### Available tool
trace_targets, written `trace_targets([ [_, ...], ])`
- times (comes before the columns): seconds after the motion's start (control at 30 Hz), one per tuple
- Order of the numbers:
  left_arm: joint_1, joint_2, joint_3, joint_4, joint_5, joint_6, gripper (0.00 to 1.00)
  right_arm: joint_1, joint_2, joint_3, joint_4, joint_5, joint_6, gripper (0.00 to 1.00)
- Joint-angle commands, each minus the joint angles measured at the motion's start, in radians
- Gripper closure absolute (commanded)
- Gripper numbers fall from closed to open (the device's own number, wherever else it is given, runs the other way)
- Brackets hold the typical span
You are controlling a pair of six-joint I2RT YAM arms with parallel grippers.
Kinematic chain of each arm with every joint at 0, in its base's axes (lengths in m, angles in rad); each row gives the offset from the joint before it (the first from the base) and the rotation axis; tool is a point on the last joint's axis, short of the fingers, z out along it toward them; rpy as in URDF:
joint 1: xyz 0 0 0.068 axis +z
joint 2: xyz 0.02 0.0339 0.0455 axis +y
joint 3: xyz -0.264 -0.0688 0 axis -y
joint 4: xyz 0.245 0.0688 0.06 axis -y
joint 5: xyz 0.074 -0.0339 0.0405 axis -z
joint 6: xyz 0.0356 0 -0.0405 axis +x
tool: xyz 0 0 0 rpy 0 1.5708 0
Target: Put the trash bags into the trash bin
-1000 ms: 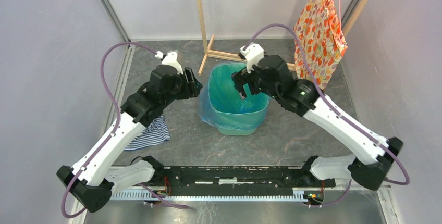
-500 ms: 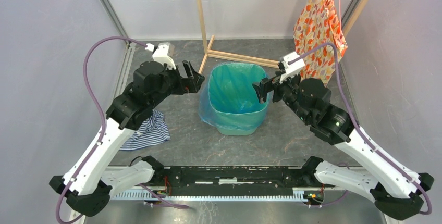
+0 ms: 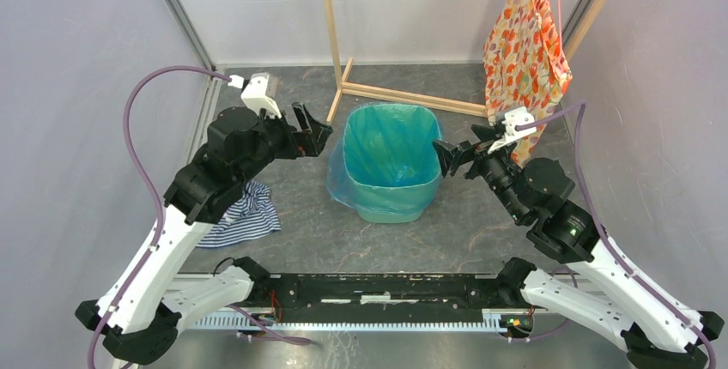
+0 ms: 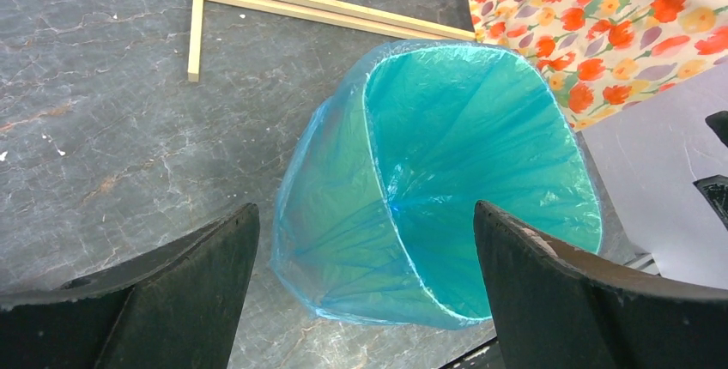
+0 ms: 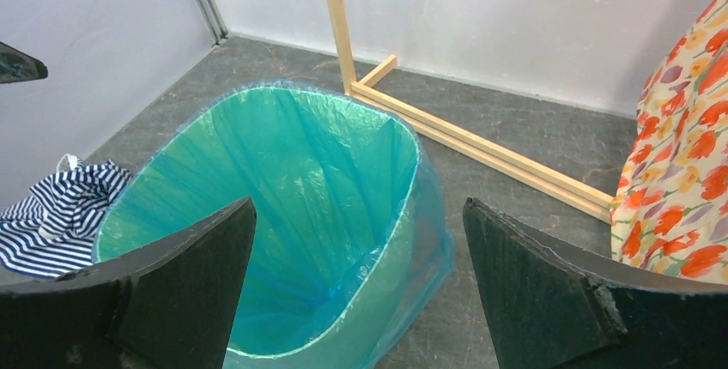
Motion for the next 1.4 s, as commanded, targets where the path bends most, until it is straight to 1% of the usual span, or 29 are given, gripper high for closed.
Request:
trace_targets([
  [0.0,-0.001,-0.019,-0.003,0.025,-0.001,0.033,0.0,-0.001,-0.014,-0.002,0.054,0.02,0.006,0.02],
  [0.23,-0.001,-0.027,-0.015,0.035,-0.004,0.036,0.0,-0.002,-0.01,0.008,0.045,0.001,0.0,0.02],
  [0.53,-0.002,-0.037,-0.019,0.024,-0.045,0.046,0.0,-0.002,-0.004,0.018,0.065,-0.017,-0.003,0.02],
  [1.37,-0.001,-0.04,-0.024,0.034,-0.038,0.062,0.0,-0.001,-0.002,0.041,0.047,-0.016,-0.007,0.02],
])
